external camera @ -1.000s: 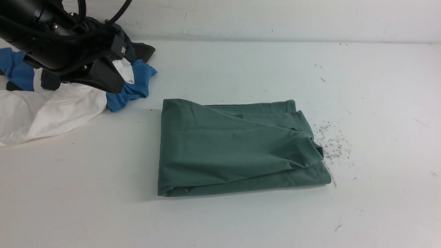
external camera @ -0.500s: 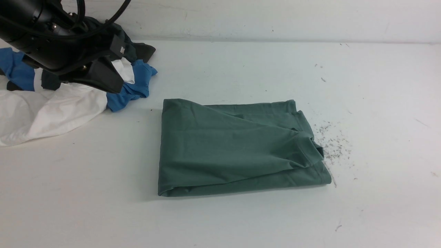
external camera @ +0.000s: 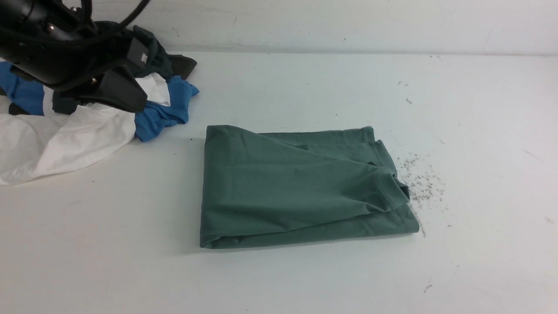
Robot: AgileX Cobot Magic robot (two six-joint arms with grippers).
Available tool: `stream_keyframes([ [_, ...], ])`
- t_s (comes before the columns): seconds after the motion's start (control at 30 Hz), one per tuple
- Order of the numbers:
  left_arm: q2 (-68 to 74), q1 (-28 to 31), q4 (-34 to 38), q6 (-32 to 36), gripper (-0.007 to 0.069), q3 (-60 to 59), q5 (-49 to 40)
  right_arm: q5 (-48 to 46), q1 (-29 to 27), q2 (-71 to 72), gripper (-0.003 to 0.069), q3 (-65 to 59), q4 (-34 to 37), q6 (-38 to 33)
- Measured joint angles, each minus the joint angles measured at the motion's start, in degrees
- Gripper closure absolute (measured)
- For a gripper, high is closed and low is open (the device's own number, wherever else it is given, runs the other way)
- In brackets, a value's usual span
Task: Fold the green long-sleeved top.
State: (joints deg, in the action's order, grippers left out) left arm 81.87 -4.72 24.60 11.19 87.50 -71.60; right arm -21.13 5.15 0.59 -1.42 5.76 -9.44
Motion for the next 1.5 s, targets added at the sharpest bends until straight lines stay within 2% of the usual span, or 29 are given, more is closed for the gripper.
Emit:
stream_keyframes([
  [0.33, -16.08, 0.00, -4.18, 0.10, 0.0629, -1.08, -0.31, -0.14, 0.00, 0.00, 0.0673, 0.04, 0.00, 0.00],
  [0.47, -26.85, 0.00, -4.13, 0.29, 0.0629, -6.72, -0.43, -0.14, 0.00, 0.00, 0.0673, 0.04, 0.00, 0.00],
  [0.67, -50.17, 0.00, -4.07, 0.60, 0.0629, -25.23, 2.66, -0.14, 0.00, 0.00, 0.0673, 0.04, 0.00, 0.00],
  [0.9, -66.86, 0.00, -3.78, -2.78, 0.0629, -39.35, 11.23, -0.14, 0.00, 0.00, 0.0673, 0.04, 0.00, 0.00],
  [1.2, -71.44, 0.00, -1.74, -3.48, 0.0629, -45.13, 18.54, -0.14, 0.00, 0.00, 0.0673, 0.04, -0.07, 0.00],
  [1.5, -71.44, 0.00, -1.24, -3.48, 0.0629, -52.34, 34.09, -0.14, 0.00, 0.00, 0.0673, 0.04, -0.07, 0.00],
])
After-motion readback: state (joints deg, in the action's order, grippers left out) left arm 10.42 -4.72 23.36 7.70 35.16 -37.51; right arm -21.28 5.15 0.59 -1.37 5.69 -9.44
